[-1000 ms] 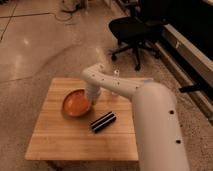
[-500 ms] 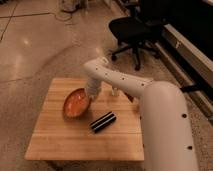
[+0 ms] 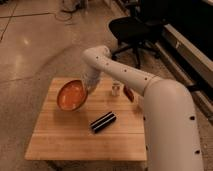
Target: Pick up the ceramic bowl
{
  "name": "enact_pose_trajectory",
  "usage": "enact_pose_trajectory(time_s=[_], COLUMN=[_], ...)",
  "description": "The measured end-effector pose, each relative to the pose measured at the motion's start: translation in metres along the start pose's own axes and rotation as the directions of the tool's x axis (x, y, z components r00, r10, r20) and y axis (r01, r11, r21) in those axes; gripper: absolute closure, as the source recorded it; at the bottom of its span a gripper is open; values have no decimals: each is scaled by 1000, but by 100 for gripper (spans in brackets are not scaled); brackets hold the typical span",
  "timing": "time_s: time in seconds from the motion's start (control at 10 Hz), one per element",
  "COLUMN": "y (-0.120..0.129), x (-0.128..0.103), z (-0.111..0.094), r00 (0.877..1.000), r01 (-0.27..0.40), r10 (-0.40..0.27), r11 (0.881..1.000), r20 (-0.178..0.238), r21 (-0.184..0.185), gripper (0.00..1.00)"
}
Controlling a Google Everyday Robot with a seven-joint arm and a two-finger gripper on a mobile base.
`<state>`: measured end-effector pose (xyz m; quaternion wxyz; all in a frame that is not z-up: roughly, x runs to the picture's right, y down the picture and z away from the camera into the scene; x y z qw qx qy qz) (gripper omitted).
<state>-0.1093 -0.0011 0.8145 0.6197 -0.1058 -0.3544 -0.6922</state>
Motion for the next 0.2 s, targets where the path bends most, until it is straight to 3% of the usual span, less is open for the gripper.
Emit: enact_pose_trajectory(time_s=[0.2], y=[-7], x=[-2], z=[-10], r00=[999], r01=[28], r10=[-29], r11=[999], r20=[14], r21=[29], gripper=[100])
